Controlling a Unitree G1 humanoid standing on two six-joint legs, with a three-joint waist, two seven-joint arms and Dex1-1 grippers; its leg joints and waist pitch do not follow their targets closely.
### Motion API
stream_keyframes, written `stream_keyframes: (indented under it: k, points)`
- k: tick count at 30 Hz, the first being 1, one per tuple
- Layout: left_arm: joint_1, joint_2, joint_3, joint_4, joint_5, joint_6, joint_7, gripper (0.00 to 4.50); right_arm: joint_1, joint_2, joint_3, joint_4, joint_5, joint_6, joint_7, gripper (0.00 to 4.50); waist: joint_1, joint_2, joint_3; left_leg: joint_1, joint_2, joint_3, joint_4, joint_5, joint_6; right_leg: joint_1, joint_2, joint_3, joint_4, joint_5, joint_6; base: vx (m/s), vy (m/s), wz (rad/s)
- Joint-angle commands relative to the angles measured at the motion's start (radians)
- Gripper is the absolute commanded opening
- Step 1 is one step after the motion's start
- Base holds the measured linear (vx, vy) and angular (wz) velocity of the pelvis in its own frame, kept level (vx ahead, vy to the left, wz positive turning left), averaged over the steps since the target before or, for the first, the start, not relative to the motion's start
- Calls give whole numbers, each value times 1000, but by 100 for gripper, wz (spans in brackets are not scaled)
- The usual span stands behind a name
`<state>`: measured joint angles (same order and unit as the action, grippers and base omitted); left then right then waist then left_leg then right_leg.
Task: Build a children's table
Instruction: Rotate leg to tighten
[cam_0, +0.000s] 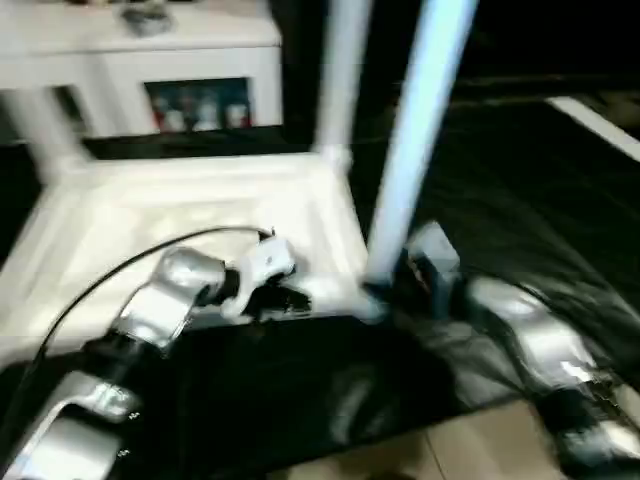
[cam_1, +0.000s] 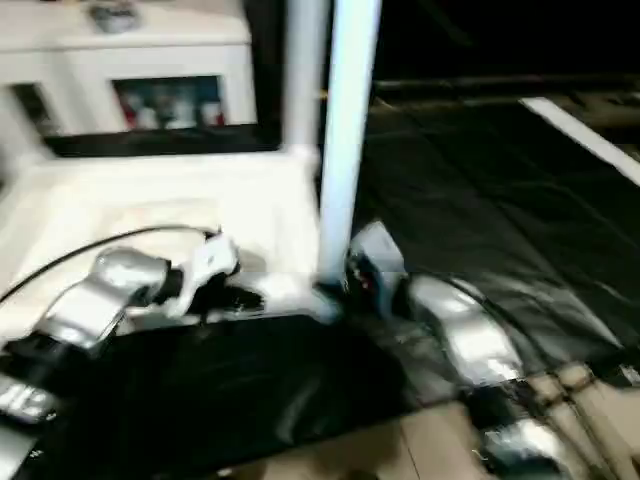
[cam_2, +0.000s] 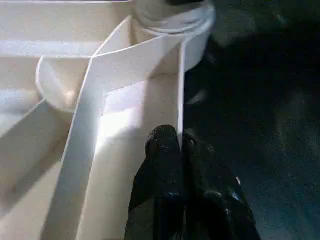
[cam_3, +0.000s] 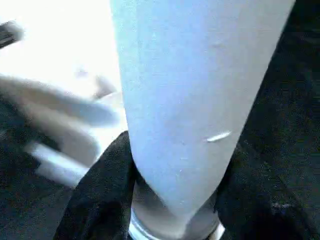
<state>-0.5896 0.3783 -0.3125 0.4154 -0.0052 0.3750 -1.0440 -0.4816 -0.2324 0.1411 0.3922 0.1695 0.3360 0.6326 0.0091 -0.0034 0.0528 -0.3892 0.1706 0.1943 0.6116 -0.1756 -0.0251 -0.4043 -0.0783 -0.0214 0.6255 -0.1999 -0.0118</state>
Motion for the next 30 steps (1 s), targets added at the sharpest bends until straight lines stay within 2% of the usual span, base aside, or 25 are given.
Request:
stream_keyframes:
  k: [1, 2, 3, 4, 5, 7, 10, 11, 14, 16, 19, 21, 22, 23, 26, 29, 30]
  points:
    - [-31, -58, 34, -127, -52, 39, 43, 0, -40, 67, 12, 112, -34, 37, -126, 196, 2, 3, -64, 19, 46, -35, -86, -300, -54, 35, -58, 28, -84, -278, -184, 0, 0, 0]
    - [-28, -70, 41, -145, -50, 62, 65, 0, -61, 87, 7, 139, -42, 36, -159, 196, 1, -4, -65, 15, 44, -33, -83, -277, -39, 41, -59, 28, -84, -252, -192, 0, 0, 0]
    - [-26, -86, 47, -168, -47, 87, 89, 0, -85, 108, -1, 172, -48, 32, -194, 196, 0, -7, -67, 16, 45, -30, -81, -263, -33, 41, -60, 28, -82, -243, -198, 0, 0, 0]
    - [-24, -93, 49, -180, -45, 99, 101, 0, -97, 118, -6, 189, -50, 29, -210, 196, 3, -3, -68, 17, 44, -28, -77, -236, -21, 40, -60, 29, -83, -223, -202, 0, 0, 0]
    - [-21, -104, 52, -203, -49, 117, 110, 0, -116, 127, -7, 213, -59, 22, -233, 196, 4, -2, -70, 17, 45, -26, -75, -220, -15, 41, -59, 30, -81, -198, -207, 0, 0, 0]
    - [-15, -113, 50, -231, -55, 145, 121, 0, -141, 143, -18, 250, -70, 13, -259, 196, 6, 0, -73, 17, 45, -22, -73, -157, 8, 44, -55, 27, -72, -89, -232, 0, 0, 0]
    - [-7, -111, 43, -240, -52, 153, 129, 0, -161, 153, -36, 276, -63, 17, -272, 196, 9, 4, -76, 16, 46, -21, -72, -103, 37, 51, -53, 22, -63, 5, -253, 0, 0, 0]
    - [-7, -111, 43, -240, -52, 153, 129, 0, -161, 153, -36, 276, -63, 17, -272, 252, 9, 4, -76, 17, 47, -21, -71, -98, 41, 52, -52, 21, -62, 18, -256, 0, 0, 0]
    - [4, -98, 39, -232, -46, 147, 138, 0, -164, 157, -74, 275, -34, 28, -269, 276, 13, 9, -78, 21, 51, -20, -70, -79, 53, 52, -54, 19, -59, 65, -275, 0, 0, 0]
    - [13, -86, 45, -231, -46, 144, 142, 0, -148, 134, -74, 248, -32, 2, -231, 294, 23, 10, -76, 22, 51, -20, -72, -92, 46, 52, -53, 17, -60, 52, -271, 0, 0, 0]
    - [19, -68, 42, -224, -43, 123, 124, 0, -127, 115, -75, 207, -19, 4, -186, 329, 33, 7, -73, 24, 52, -20, -75, -126, 32, 53, -55, 19, -66, 3, -251, 0, 0, 0]
    - [19, -52, 40, -206, -34, 107, 117, 0, -105, 93, -67, 169, -14, -17, -141, 339, 34, 8, -72, 25, 53, -20, -77, -138, 24, 50, -55, 18, -67, -14, -245, 0, 0, 0]
    - [19, -33, 48, -174, -27, 92, 117, 0, -63, 61, -56, 98, 7, -13, -59, 357, 37, 8, -72, 27, 52, -19, -77, -149, 21, 50, -53, 18, -70, -24, -236, 0, 0, 0]
    - [19, -31, 49, -170, -26, 90, 117, 0, -57, 55, -53, 86, 11, -9, -44, 357, 41, 7, -71, 27, 53, -20, -77, -150, 21, 51, -54, 19, -70, -23, -230, 0, 0, 0]
    - [19, -10, 59, -138, -23, 62, 109, 0, -7, 7, -34, -7, 37, 18, 47, 383, 43, 8, -73, 23, 53, -22, -78, -146, 25, 53, -54, 17, -68, -13, -223, 0, 0, 0]
    - [20, 16, 61, -113, -21, 21, 80, 0, 28, -42, -27, -64, 55, 12, 115, 405, 45, 5, -70, 25, 54, -22, -81, -183, 16, 48, -56, 18, -75, -79, -217, 0, 0, 0]
    - [21, 23, 60, -108, -21, 9, 70, 0, 36, -55, -24, -77, 58, 7, 134, 426, 44, 5, -69, 23, 53, -23, -82, -193, 11, 49, -57, 18, -77, -102, -213, 0, 0, 0]
